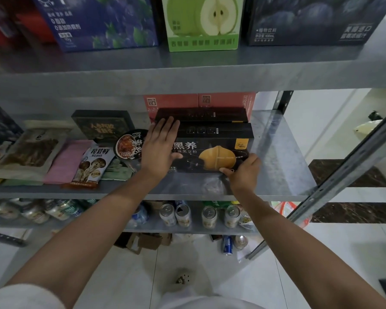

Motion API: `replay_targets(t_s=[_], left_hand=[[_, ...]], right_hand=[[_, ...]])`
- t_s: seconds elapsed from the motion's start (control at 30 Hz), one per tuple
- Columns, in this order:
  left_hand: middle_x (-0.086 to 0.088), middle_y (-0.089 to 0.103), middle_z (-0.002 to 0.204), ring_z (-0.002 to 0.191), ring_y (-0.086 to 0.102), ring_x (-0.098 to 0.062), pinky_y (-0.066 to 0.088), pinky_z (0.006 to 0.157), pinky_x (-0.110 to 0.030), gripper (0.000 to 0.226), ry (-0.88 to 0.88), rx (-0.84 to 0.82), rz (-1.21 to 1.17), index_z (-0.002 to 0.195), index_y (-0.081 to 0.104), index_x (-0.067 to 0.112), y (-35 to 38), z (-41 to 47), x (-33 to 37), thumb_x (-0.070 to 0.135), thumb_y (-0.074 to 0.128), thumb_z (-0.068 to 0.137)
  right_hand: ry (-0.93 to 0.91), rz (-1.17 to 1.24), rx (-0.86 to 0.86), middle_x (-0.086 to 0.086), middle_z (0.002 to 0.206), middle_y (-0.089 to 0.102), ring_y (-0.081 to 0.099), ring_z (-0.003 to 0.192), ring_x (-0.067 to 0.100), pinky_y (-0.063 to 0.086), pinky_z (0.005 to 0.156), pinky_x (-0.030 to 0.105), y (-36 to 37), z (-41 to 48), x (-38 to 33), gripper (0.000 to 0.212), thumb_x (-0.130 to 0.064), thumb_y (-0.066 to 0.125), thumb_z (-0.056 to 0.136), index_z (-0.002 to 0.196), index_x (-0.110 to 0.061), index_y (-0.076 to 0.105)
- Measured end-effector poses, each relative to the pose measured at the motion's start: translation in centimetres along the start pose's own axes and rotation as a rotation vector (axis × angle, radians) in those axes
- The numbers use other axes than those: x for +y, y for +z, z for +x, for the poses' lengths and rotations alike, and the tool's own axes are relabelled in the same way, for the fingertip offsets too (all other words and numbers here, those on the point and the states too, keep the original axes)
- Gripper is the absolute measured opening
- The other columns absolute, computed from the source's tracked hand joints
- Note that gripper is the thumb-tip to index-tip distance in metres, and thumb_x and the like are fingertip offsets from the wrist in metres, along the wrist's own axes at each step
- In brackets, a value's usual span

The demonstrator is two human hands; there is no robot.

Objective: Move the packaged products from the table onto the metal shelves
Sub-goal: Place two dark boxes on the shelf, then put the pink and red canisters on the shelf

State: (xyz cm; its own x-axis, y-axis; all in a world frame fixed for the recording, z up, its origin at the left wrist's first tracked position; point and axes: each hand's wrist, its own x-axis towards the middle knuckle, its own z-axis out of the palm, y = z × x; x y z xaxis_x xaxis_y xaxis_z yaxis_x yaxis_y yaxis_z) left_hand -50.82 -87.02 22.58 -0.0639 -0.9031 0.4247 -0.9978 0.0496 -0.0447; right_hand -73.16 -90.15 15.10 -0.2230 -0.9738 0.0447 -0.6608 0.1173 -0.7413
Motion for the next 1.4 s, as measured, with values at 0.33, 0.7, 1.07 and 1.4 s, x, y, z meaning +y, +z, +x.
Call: replay_targets(t_s=[0.33,0.7,1.07,1.4], left_hand=[[-0.012,0.035,0.152,0.14,0.031,-0.031,0.013,0.117,-0.041,0.099,-0.01,-0.063,0.025,0.146,0.034,0.009,-0.5,0.0,0.1,0.041,0.082,0.066],[-0.018,0.022,0.156,0.144,0.02,-0.034,0.015,0.117,-0.048,0.08,-0.087,-0.179,0.143,0.151,0.016,0.005,-3.5,0.0,1.4,0.054,0.043,0.094],[-0.011,0.056,0.127,0.116,0.052,-0.029,0.039,0.093,-0.036,0.034,0.529,-0.802,-0.056,0.126,0.051,0.014,3.0,-11.1,22.5,0.028,0.045,0.096],[-0.009,0.06,0.12,0.108,0.057,-0.027,0.048,0.089,-0.036,0.041,0.921,-1.088,-0.013,0.121,0.055,0.014,7.7,-12.6,23.6,0.044,0.04,0.098]], right_hand=[[-0.002,-0.072,-0.036,0.012,0.127,0.039,0.046,0.114,0.027,0.046,0.082,0.034,-0.4,-0.2,-0.2,0.075,-0.036,0.081,0.07,0.122,-0.007,0.034],[-0.125,-0.7,-0.298,0.013,0.137,0.044,0.039,0.127,0.029,0.035,0.101,0.039,-5.7,-0.5,2.3,0.058,-0.05,0.043,0.095,0.135,-0.008,0.042],[0.241,-0.674,-0.255,0.009,0.12,0.06,0.053,0.115,0.028,0.039,0.096,0.038,-10.3,-11.7,12.2,0.039,-0.04,0.051,0.092,0.12,-0.014,0.057],[0.831,-0.523,-0.344,0.004,0.132,0.055,0.045,0.126,0.025,0.021,0.113,0.047,-9.4,-22.3,14.2,0.048,-0.048,0.038,0.097,0.13,-0.016,0.051]])
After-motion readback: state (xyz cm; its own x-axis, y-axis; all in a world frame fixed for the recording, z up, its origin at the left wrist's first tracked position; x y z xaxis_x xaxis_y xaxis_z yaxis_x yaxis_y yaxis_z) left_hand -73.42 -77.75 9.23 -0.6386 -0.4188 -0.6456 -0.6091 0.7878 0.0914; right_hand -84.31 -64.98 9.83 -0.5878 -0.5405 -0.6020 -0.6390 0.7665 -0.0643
